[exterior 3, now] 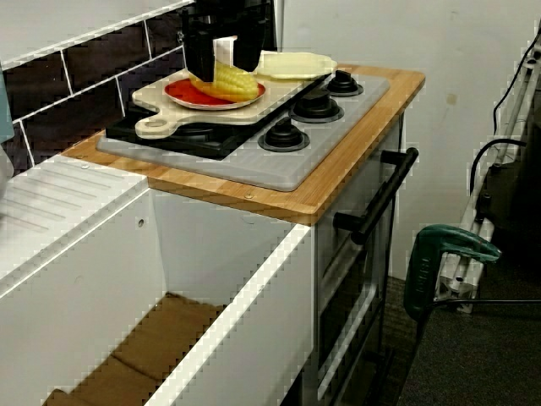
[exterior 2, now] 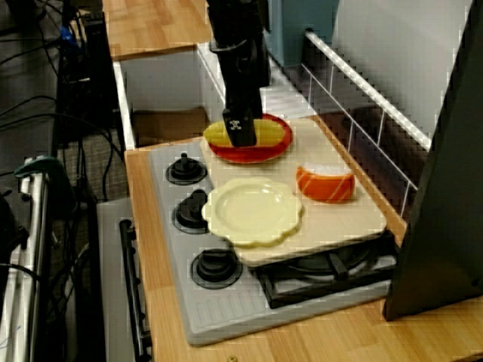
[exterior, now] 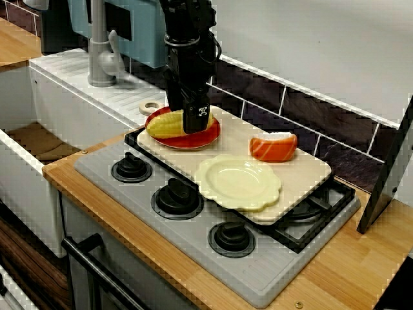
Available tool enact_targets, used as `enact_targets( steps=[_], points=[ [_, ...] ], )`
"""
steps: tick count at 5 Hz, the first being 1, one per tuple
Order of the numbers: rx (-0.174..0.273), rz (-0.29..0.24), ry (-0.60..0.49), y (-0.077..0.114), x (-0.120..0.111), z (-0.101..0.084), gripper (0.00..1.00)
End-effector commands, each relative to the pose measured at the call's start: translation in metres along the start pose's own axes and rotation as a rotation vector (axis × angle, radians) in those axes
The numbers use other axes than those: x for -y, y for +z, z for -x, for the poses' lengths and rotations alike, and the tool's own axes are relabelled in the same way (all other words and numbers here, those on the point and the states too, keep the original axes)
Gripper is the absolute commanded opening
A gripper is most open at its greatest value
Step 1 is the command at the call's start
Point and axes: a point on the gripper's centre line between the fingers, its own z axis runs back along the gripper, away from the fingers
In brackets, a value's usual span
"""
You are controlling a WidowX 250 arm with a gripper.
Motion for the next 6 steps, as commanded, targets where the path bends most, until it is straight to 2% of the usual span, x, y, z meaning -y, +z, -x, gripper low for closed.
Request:
enact_targets(
  steps=[1,2,4,5,6],
  points=[
    [0.074,-0.001,-0.044,0.028,0.006,-0.007,1.00],
    [0.107,-0.005,-0.096,0.038,0.012,-0.013,1.00],
    [0.151,-0.056,-0.203,0.047,0.037,-0.032,1.00],
    [0.154,-0.045,-0.231,0.049,0.051,-0.034,1.00],
    [0.170,-0.055,-0.241,0.048,0.060,-0.036,1.00]
  ],
)
